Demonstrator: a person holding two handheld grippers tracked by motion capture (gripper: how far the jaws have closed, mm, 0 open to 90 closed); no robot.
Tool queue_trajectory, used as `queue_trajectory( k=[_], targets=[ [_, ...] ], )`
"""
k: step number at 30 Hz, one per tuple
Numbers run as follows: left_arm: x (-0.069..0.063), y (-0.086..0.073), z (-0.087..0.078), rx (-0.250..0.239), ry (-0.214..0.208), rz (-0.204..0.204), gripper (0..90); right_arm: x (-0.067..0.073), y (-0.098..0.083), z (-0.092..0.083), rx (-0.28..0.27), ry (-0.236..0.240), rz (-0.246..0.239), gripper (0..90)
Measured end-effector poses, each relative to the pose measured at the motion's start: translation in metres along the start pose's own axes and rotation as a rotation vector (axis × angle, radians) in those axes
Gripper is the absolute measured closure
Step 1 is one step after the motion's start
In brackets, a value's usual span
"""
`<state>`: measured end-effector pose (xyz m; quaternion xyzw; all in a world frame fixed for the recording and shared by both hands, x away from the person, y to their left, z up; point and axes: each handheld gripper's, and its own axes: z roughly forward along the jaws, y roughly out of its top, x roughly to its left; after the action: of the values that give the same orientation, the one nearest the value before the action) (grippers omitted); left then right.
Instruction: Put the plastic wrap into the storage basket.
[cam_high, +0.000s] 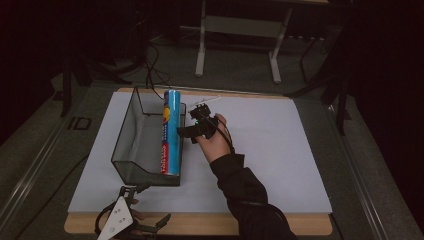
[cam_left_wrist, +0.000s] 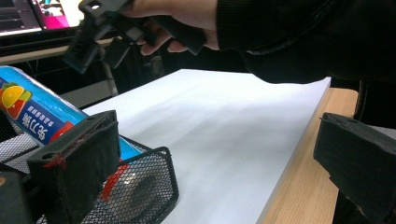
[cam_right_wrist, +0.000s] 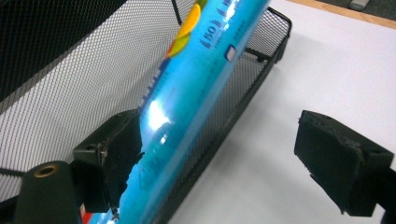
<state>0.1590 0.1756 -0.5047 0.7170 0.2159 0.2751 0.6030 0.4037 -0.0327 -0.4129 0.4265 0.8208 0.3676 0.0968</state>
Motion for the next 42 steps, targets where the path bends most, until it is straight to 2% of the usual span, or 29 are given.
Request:
queue_trajectory(
  k=[7, 20, 24, 27, 30, 37, 42],
  targets=[
    [0.001, 0.0, 0.0, -0.003, 0.003, -0.005, 1.2, -0.017, -0.012, -0.022, -0.048, -0.028, -0.015, 14.6],
    [0.002, -0.001, 0.0, 0.006, 0.006, 0.002, 1.2, -0.038, -0.048, -0.059, -0.085, -0.01, -0.02, 14.2],
    [0.002, -0.001, 0.001, 0.004, 0.008, -0.005, 1.2, -0.04, -0.059, -0.068, -0.095, -0.01, -0.045, 14.3],
    [0.002, -0.001, 0.001, 0.008, 0.006, -0.003, 1.2, -0.043, -0.066, -0.076, -0.104, 0.008, -0.039, 14.2],
    [0.002, -0.001, 0.002, 0.008, 0.004, 0.0, 1.2, -0.044, -0.073, -0.083, -0.12, 0.004, -0.049, 14.2],
    [0.002, -0.001, 0.002, 0.008, 0.003, -0.002, 1.2, -0.051, -0.091, -0.092, -0.122, -0.016, -0.067, 14.2],
    [0.002, -0.002, 0.002, 0.008, 0.006, -0.003, 1.2, -0.062, -0.107, -0.093, -0.119, -0.022, -0.066, 14.2]
  ],
)
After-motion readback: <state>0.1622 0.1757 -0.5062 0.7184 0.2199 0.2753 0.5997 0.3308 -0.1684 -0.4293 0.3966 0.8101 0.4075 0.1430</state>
